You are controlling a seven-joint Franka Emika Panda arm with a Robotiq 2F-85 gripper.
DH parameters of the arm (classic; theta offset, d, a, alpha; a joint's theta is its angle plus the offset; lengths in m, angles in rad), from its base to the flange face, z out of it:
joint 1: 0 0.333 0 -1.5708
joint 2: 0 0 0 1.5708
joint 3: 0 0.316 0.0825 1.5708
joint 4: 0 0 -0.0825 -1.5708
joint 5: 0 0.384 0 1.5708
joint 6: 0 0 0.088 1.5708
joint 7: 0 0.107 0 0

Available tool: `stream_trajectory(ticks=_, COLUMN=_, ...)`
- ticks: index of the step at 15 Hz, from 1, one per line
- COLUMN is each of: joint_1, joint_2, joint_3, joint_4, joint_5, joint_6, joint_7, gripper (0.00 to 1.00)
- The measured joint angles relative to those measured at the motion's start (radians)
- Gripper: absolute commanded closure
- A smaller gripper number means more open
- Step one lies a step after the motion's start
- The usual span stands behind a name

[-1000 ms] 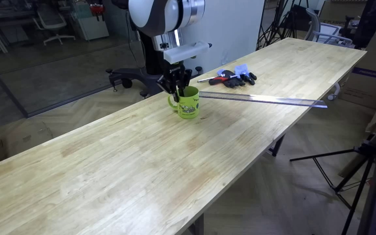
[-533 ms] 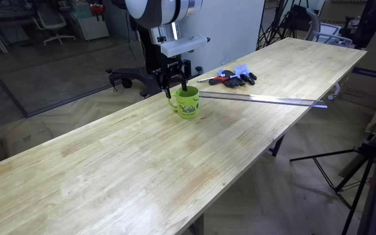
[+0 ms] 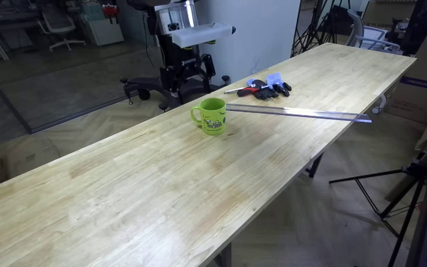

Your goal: Move the mug backwards

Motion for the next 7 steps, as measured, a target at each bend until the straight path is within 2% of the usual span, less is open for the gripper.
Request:
stream_trajectory(ticks=3, joint_1=0.009, joint_2=-0.081, joint_3=0.009, joint_4=-0.106, joint_5=0.024, joint_6=-0.01, joint_7=0.007, gripper=0.0)
stream_trajectory(ticks=7, joint_1=0.008, joint_2=-0.086, joint_3=0.01, joint_4=-0.12, joint_5=0.026, joint_6=-0.007, joint_7=0.003, gripper=0.0)
